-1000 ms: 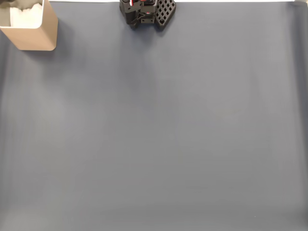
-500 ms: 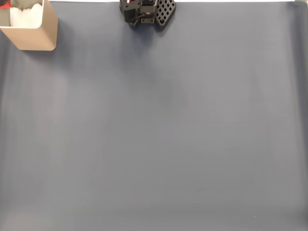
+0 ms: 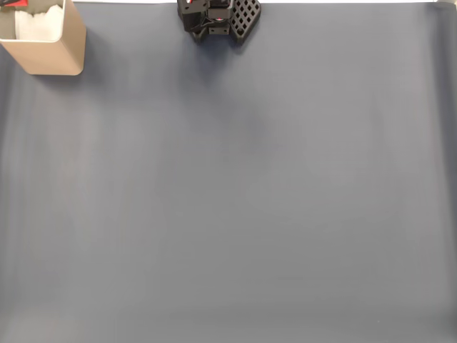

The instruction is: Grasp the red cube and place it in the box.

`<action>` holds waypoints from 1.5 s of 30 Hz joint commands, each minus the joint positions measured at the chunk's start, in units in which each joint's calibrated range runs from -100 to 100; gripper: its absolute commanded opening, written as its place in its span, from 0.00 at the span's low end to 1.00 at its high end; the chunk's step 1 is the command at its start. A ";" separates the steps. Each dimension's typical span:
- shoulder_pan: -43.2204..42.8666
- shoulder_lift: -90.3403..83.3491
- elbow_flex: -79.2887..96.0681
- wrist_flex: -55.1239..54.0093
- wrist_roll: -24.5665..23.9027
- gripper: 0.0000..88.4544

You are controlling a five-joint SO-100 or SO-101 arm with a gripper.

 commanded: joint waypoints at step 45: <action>0.15 -4.25 11.72 -8.53 1.37 0.04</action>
